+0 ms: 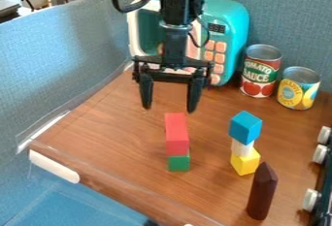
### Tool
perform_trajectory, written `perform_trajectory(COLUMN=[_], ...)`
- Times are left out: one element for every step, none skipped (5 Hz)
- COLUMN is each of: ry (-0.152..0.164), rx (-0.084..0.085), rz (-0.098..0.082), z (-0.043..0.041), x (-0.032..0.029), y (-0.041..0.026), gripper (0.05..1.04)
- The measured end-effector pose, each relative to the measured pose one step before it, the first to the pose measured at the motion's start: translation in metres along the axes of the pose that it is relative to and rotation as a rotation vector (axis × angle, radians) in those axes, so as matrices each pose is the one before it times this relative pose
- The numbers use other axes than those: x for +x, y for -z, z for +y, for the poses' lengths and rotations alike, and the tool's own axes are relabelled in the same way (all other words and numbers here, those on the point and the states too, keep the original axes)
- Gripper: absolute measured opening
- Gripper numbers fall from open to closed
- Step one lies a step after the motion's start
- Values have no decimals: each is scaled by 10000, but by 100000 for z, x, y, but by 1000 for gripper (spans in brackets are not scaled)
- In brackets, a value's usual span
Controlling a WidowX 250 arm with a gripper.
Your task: Put the red block on the top of green block
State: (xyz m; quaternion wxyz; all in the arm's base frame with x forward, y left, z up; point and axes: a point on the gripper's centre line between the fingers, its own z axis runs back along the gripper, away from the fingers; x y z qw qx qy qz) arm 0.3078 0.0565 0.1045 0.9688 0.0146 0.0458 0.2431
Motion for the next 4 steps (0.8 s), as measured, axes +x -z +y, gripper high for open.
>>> perform_trajectory(ry=[495, 309, 396, 436], rx=[480, 206, -70, -363], rz=[265, -180, 20, -247], z=[1707, 2684, 1821, 1607], x=[-613, -201, 149, 402], y=[855, -110, 341, 203], gripper=[1000, 1000, 1000, 1000])
